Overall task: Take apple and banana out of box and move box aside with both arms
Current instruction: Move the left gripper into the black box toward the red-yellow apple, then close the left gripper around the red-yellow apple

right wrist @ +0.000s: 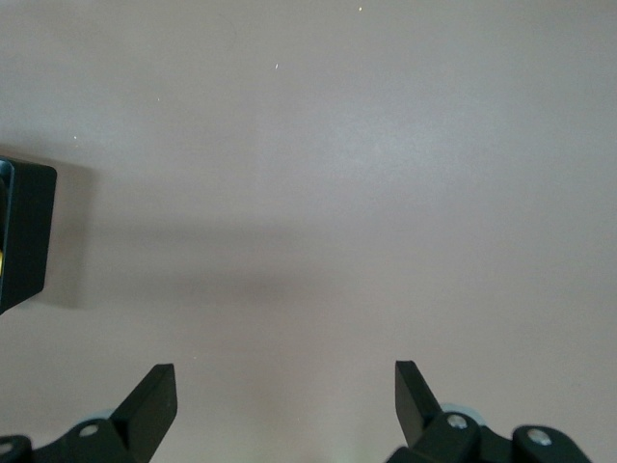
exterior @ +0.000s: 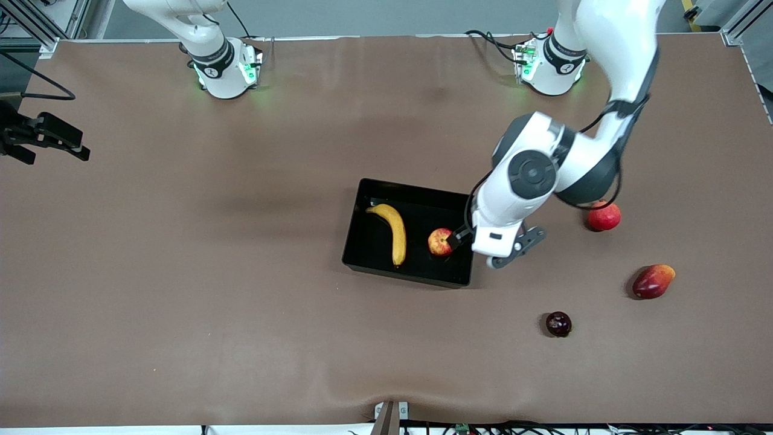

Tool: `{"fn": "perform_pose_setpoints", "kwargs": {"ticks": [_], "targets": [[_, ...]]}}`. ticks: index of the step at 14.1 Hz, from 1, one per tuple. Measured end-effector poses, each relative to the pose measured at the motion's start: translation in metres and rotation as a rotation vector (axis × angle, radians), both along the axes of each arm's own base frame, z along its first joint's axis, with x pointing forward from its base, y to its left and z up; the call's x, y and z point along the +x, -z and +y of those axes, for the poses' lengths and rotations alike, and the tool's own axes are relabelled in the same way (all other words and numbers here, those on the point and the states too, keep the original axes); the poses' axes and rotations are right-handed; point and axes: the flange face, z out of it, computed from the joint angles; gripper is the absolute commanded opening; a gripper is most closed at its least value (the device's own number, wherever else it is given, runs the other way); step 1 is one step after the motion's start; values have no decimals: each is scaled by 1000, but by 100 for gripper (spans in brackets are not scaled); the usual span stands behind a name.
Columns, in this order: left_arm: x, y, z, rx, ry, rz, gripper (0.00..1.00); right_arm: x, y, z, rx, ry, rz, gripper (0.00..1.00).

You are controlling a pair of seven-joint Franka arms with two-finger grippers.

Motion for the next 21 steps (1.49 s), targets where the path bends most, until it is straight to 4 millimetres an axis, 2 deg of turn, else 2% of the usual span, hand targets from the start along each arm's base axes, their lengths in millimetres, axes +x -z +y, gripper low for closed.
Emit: {"fn": "perform_pose_setpoints", "kwargs": {"ticks": [6, 11, 17, 19, 21], "targets": [[-15, 62, -32, 54, -93, 42, 100, 0, 0, 0, 0, 0, 0, 100], [-19, 111, -41, 88, -110, 29, 100, 0, 0, 0, 0, 0, 0, 100], [-19, 136, -45, 85, -139, 16, 100, 0, 0, 0, 0, 0, 0, 100], [-21, 140, -47, 87, -136, 20, 68, 0, 0, 0, 0, 0, 0, 100], [-21, 140, -48, 87, -136, 20, 31, 0, 0, 0, 0, 0, 0, 100]]}}
